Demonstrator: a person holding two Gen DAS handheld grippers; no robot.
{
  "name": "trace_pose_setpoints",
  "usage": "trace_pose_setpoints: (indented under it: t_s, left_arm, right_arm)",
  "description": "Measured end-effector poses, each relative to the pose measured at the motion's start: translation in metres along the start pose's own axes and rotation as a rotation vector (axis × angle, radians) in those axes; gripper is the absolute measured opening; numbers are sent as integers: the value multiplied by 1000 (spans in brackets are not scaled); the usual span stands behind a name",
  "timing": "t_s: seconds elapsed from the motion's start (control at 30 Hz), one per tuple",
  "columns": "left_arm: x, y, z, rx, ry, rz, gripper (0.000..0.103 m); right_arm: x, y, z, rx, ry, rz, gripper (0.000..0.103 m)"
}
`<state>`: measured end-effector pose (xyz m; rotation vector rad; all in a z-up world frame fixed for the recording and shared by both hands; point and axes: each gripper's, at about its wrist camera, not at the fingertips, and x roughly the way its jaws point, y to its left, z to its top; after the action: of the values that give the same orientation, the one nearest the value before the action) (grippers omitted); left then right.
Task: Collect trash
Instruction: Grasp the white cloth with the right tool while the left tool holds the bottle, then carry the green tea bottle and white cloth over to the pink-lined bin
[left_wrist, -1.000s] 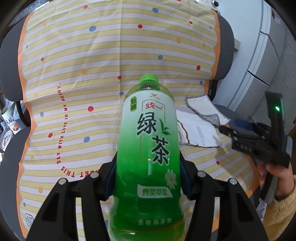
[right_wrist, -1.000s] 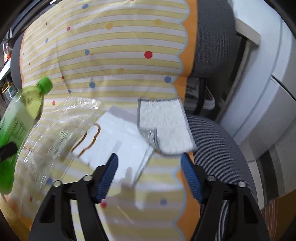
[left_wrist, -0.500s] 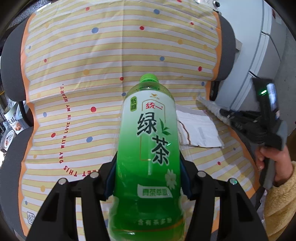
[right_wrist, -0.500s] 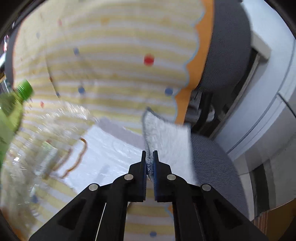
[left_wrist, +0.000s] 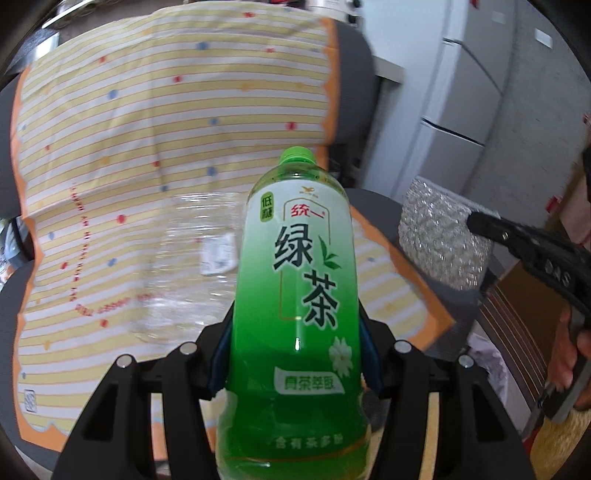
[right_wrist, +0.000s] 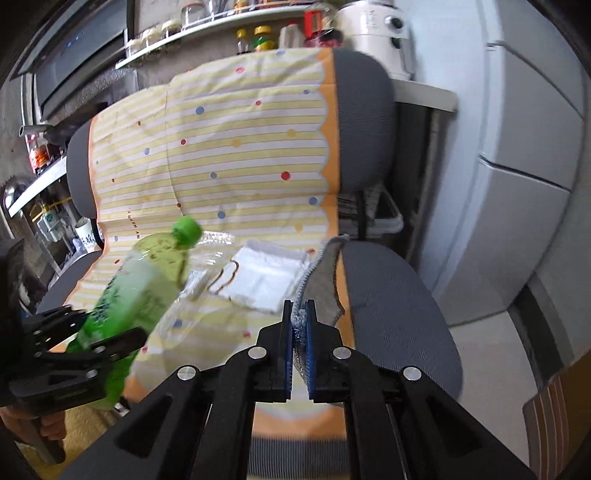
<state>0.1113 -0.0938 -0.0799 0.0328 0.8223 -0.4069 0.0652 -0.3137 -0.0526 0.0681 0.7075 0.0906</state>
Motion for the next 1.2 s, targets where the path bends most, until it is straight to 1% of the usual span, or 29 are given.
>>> trace_pose_setpoints:
  t_s: [0.1,0.33,0.4,0.5,0.63,0.73,0.87,0.9,0.93,0.97,1.0,1.03,1.07,1.2]
  left_arm:
    - [0,-28,-8,38,0,-41,55]
    - [12,-90,-29,147,30,-131,55]
    - [18,-110,-35,178,49,-170,55]
    - [23,-140,-41,231,58,-219,55]
    - [26,-179,-47,307,62,-289,55]
    - [30,-206,-51,349,80,-339,55]
    - [33,-228,-60,391,96,-359,55]
    - [35,-231,-60,396,100,-360,55]
    - [37,-235,-62,403,107,-362,55]
    - [39,-236,-63,408,112,-362,55]
    - [40,-238,-63,412,116,-360,55]
    - [41,-238,-63,415,120,-356,55]
    - [43,-239,-65,418,125,-353,55]
    - [46,-240,-68,420,133,-350,55]
  right_arm:
    - [-16,-14,-19,38,3,-29,6]
    - [-50,-57,-80,167,30,-129,6]
    - [-59,-69,-95,210,38,-154,6]
    - [-76,-97,-122,297,50,-217,6]
    - [-95,-126,-147,372,69,-291,6]
    - [-104,-149,-167,435,92,-347,6]
    - [-104,-170,-194,470,125,-448,7]
    - [-100,-176,-200,480,142,-469,11]
    - [-96,-180,-204,487,160,-478,11]
    - [-89,-183,-208,494,190,-478,15]
    - [-83,-187,-214,507,211,-464,25]
    - [-81,-189,-217,517,216,-455,30]
    - [-80,-190,-220,525,222,-446,37]
    - [-81,-189,-216,522,203,-421,38]
